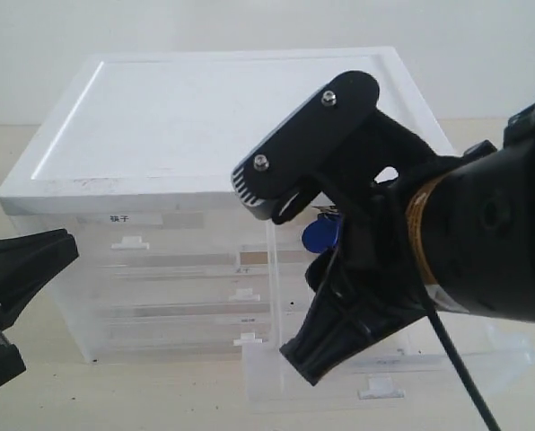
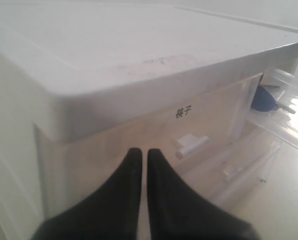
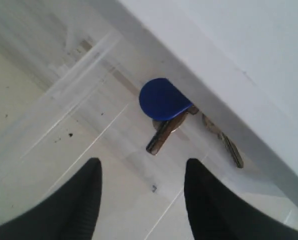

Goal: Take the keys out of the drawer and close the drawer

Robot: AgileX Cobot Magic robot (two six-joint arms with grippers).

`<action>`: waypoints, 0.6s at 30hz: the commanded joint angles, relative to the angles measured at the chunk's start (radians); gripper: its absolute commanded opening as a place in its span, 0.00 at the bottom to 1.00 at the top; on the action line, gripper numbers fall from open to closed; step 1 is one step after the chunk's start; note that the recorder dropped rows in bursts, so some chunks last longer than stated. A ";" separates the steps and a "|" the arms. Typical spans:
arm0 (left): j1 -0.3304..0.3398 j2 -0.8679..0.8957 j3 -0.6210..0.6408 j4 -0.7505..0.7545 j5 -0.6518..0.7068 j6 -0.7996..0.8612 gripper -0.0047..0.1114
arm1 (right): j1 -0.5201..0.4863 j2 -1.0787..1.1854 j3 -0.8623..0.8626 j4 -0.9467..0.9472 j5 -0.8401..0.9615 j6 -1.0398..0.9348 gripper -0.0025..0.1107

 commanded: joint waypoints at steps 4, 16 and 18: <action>0.002 0.005 -0.005 0.011 -0.009 -0.014 0.08 | -0.002 -0.152 0.004 0.136 -0.059 -0.303 0.42; 0.002 0.005 -0.005 0.047 -0.029 -0.017 0.08 | -0.002 -0.229 0.062 0.571 0.043 -0.923 0.42; 0.002 0.005 -0.005 0.054 -0.029 -0.017 0.08 | -0.002 -0.211 0.081 0.454 0.044 -0.876 0.42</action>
